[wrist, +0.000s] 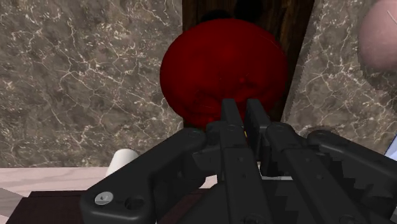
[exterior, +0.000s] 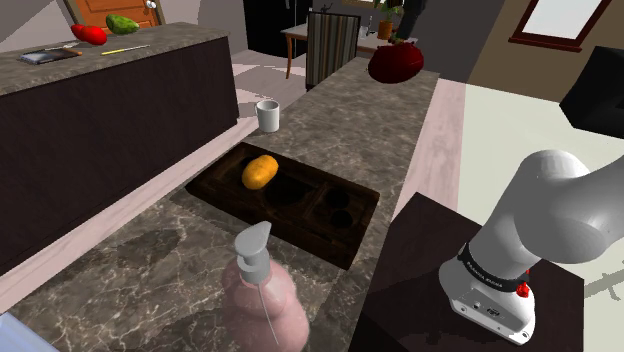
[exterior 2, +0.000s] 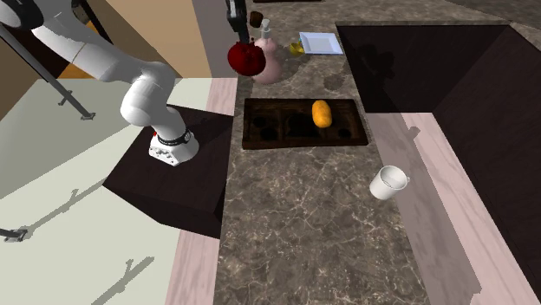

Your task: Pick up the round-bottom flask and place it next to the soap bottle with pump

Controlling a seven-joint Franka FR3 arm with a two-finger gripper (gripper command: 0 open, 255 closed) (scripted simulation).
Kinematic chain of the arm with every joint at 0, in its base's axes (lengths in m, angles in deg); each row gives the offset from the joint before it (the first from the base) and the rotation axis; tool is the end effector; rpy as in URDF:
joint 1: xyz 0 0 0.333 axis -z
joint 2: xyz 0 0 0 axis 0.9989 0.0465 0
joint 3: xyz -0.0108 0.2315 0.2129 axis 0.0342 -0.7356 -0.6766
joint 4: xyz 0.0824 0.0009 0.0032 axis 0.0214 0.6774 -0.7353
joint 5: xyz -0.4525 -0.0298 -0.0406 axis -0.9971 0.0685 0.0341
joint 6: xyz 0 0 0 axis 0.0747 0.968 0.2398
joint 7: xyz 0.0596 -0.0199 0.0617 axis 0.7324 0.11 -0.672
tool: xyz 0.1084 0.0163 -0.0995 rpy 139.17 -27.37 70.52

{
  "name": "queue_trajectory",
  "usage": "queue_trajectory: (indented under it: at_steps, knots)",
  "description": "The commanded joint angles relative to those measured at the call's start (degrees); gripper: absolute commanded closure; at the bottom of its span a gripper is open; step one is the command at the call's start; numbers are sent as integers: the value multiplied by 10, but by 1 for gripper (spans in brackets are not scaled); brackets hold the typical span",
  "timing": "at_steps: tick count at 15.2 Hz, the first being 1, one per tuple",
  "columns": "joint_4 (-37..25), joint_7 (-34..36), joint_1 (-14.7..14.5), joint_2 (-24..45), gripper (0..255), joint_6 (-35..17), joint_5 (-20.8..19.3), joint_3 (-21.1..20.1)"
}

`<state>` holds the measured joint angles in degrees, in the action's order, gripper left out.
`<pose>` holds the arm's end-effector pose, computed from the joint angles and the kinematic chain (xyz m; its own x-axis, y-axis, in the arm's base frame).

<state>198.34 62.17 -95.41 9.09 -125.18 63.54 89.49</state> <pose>0.3888 0.0383 0.6823 0.9592 0.2493 0.1334 0.2574 -0.9651 -0.0471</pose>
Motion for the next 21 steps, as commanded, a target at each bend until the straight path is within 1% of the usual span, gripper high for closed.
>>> queue_trajectory:
  at_steps: [1,6,11,16,21]
  knots:
    - [7,27,-5,-13,255,5,11,-24]
    - [17,95,-18,-33,255,9,44,-84]
    - [12,164,-31,-38,255,11,77,-146]
    - [-9,234,-40,-28,255,9,109,-211]
    - [-45,306,-43,-3,255,4,133,-279]
